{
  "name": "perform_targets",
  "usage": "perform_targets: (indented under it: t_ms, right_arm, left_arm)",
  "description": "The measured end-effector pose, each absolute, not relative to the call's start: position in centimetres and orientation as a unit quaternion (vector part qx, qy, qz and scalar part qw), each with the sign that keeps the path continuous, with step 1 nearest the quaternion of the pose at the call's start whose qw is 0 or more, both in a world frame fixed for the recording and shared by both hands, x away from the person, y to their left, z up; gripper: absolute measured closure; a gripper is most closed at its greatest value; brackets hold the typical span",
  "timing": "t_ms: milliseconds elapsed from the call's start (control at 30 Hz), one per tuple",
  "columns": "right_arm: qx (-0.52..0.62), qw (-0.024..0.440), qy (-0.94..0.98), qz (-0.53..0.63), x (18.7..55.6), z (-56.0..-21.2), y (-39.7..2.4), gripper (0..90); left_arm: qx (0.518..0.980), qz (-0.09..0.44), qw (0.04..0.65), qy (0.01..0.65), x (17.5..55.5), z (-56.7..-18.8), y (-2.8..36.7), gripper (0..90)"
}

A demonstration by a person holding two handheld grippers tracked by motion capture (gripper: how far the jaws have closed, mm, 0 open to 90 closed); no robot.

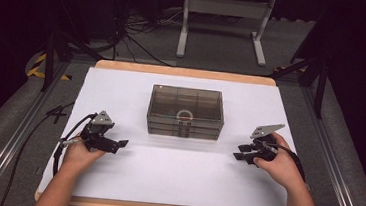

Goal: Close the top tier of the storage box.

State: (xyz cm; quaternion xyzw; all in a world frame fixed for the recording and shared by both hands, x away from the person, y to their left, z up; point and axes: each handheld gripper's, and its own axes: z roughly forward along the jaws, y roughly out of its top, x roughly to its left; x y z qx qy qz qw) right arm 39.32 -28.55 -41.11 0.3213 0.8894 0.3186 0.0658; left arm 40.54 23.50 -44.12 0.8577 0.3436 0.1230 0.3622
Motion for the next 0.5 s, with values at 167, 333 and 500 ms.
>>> perform_targets:
  t_ms: [167,333,500]
  right_arm:
    - [0.322,0.065,0.891,0.312,39.4,-41.34,-28.52,58.7]
    - [0.325,0.063,0.891,0.31,39.37,-41.34,-28.54,58.4]
    - [0.327,0.066,0.889,0.314,39.39,-41.24,-28.66,58.2]
  left_arm:
    - [0.869,0.111,0.342,0.339,40.55,-44.24,23.25,11.1]
    - [0.869,0.076,0.34,0.352,40.85,-44.3,23.16,11.6]
    - [0.869,0.09,0.336,0.351,40.71,-44.21,23.08,11.3]
